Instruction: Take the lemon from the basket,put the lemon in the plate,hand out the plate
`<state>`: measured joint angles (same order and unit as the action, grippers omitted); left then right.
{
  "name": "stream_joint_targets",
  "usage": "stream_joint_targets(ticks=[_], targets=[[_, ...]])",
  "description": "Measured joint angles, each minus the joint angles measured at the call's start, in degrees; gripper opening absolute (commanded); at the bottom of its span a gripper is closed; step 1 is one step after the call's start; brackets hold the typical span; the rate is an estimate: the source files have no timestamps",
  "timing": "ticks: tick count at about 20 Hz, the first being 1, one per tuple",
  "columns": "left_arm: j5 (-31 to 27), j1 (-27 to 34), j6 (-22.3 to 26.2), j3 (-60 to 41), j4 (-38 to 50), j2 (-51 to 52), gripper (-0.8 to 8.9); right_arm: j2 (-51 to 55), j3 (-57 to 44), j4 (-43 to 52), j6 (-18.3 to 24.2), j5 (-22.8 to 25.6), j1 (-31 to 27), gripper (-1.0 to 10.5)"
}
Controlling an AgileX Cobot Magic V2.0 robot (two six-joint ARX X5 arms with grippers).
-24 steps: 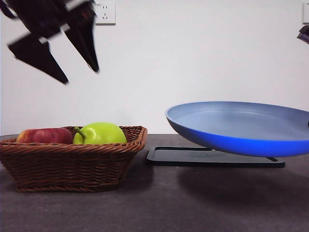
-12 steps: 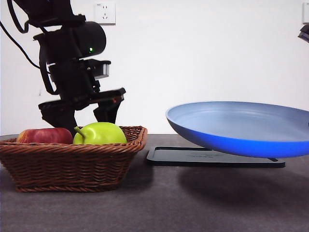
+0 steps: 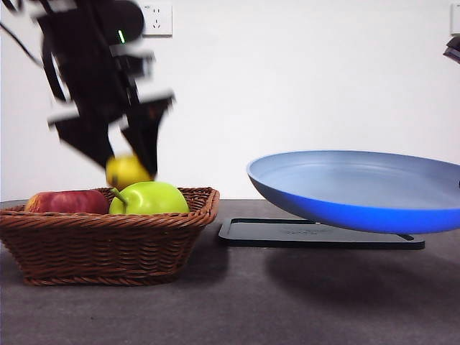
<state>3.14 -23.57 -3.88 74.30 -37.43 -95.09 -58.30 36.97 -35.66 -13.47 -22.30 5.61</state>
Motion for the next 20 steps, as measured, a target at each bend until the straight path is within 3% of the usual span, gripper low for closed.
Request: stream_joint_targets(ticks=[1,3,5,6,7,12,20], targets=[[1.0,0.0,0.0,0.0,0.0,4.3,2.16,0.0,0.0,0.2,-0.8,0.0,0.0,0.0],[9.4,-1.7,-0.2,0.0,0.0,11.5,2.16,0.0,0.0,0.2,-1.6,0.0,0.0,0.0],[17.0,-7.3,-1.3,0.0,0.8,15.4,2.16,0.0,0.0,0.2,-1.9,0.0,0.0,0.0],[17.2,-10.8,-1.7,0.1,1.6,15.5,2.16,0.0,0.0,0.1,-2.1,0.0,0.0,0.0],[16.5,-14.3,-1.8,0.1,2.3,15.0,2.16,0.0,0.0,0.1,-2.3,-0.3,0.0,0.0],[2.2,-29.0,-1.8,0.1,8.9,10.3,2.17,0.0,0.0,-1.0,-2.6,-3.1,0.0,0.0],[-1.3,-33.5,-0.6,0.1,11.9,-0.8,2.19,0.0,0.0,-3.2,-2.6,-3.1,0.0,0.0]])
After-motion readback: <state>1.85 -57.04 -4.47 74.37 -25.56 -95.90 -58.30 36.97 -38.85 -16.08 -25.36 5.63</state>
